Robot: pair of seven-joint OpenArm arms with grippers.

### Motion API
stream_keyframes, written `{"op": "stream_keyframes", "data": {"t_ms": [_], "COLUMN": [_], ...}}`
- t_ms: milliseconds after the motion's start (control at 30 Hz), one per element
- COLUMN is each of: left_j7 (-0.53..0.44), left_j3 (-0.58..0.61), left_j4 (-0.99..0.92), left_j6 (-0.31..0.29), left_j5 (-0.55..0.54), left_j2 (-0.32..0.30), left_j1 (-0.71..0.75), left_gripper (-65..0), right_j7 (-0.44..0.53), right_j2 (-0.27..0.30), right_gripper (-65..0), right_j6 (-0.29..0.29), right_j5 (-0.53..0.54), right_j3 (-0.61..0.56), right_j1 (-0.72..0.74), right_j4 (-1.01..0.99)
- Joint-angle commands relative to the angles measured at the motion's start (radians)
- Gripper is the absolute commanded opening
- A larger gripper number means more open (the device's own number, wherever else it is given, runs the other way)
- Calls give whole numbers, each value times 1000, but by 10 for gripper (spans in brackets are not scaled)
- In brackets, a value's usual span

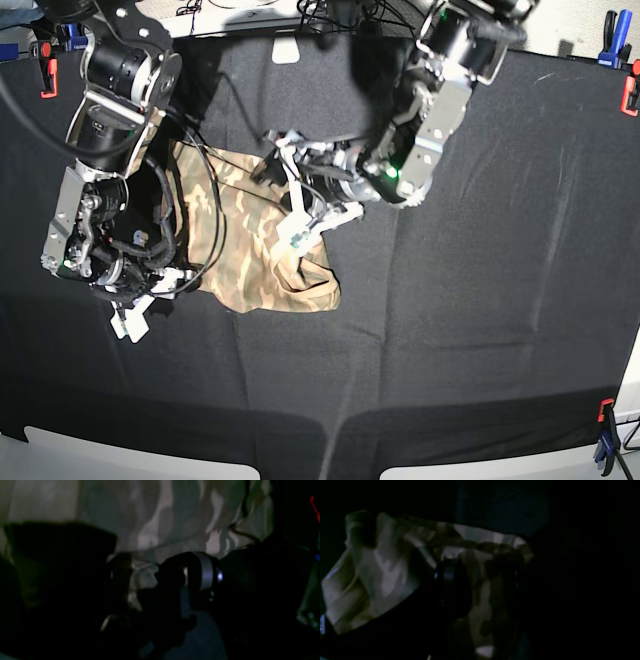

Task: Layout the t-shirt on the table in an organized manner, then fold the t-shirt properly
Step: 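Hold the bundle with both grippers and tuck its loose edges under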

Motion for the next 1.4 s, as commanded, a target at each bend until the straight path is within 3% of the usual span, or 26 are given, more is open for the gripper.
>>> {"op": "stream_keyframes", "data": {"t_ms": [0,67,200,467,700,833,967,1167,1367], "left_j7": [18,19,43,51,52,57,63,110,122], "left_j3": [0,0,0,0,0,0,0,0,0], "left_j4": [-3,-4,-4,-4,-4,-4,-4,-4,-4], "left_j6": [42,72,75,75,82,124,123,124,124], "left_j5": [46,46,45,47,46,45,42,17,20], "left_j2": [-16,-47,-100,-141,-206,-251,-285,-305,-305], "left_j1": [-25,-42,-88,-168,-240,-260,-262,-262,-266], "left_gripper": [-315,-315,-315,-315,-315,-315,-315,-315,-315], "right_j7": [-16,-22,1,-35,-35,-35,-35,-35,-31], "right_j2": [9,10,9,-1,-61,-105,-132,-155,-157], "right_gripper": [-396,-396,-396,-396,-396,-396,-396,-396,-396], "right_j6": [16,28,28,28,28,28,28,28,28], "right_j5": [21,36,85,163,200,217,217,217,217], "right_j3": [-2,-2,-2,-2,-3,-6,-75,-193,-158], "right_j1": [5,-20,-63,-105,-170,-191,-230,-302,-274], "right_j4": [14,14,14,16,18,27,68,190,293]}}
